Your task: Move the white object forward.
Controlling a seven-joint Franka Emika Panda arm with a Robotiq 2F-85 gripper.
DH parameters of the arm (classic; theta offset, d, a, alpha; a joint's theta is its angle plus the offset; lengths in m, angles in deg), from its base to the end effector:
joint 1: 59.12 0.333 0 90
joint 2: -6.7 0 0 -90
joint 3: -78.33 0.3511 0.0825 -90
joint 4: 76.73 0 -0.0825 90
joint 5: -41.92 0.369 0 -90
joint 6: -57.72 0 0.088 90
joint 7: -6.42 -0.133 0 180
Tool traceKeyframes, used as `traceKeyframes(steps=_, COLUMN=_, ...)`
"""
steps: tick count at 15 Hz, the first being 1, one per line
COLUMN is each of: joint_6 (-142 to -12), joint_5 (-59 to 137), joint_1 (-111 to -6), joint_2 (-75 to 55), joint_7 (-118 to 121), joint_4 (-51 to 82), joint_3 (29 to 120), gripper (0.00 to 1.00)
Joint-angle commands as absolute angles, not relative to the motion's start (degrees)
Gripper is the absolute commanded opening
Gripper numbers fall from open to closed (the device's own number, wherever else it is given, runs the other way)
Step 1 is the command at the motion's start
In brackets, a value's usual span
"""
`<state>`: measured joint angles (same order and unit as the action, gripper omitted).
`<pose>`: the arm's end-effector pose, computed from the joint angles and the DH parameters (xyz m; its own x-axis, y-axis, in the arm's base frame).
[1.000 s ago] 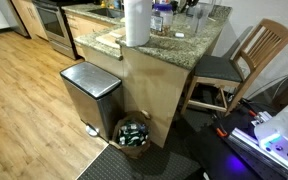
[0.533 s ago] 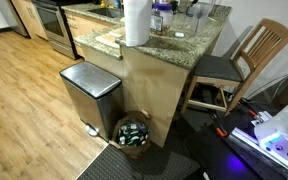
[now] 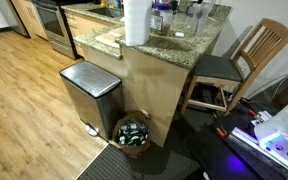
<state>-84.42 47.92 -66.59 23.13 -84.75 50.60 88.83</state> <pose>0.4982 0.0361 0.5679 -0.0097 -0.9984 -0.0566 -0.8574 0.0375 -0.5132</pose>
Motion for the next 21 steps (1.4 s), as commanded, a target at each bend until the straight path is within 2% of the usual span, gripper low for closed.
traceKeyframes(steps=1, joint_6=-78.9, joint_5=43.5, joint_1=-67.4, joint_2=20.1, joint_7=-91.8, joint_4=47.9, joint_3=87.5, gripper=1.00)
traceKeyframes(steps=10, joint_6=-78.5, joint_5=49.4, joint_1=-65.2, joint_2=3.9, joint_7=-108.1, joint_4=35.7, joint_3=79.2, gripper=1.00)
traceKeyframes(steps=11, joint_6=-80.6, joint_5=48.5, joint_1=-64.9, joint_2=7.8, joint_7=-105.0, joint_4=39.9, joint_3=78.7, gripper=1.00)
traceKeyframes(steps=15, joint_6=-80.8, joint_5=48.4, joint_1=-64.2, joint_2=6.6, joint_7=-105.5, joint_4=39.0, joint_3=78.1, gripper=1.00)
traceKeyframes(steps=21, joint_6=-84.7, joint_5=56.2, joint_1=-64.5, joint_2=-0.7, joint_7=-100.9, joint_4=37.0, joint_3=76.7, gripper=1.00)
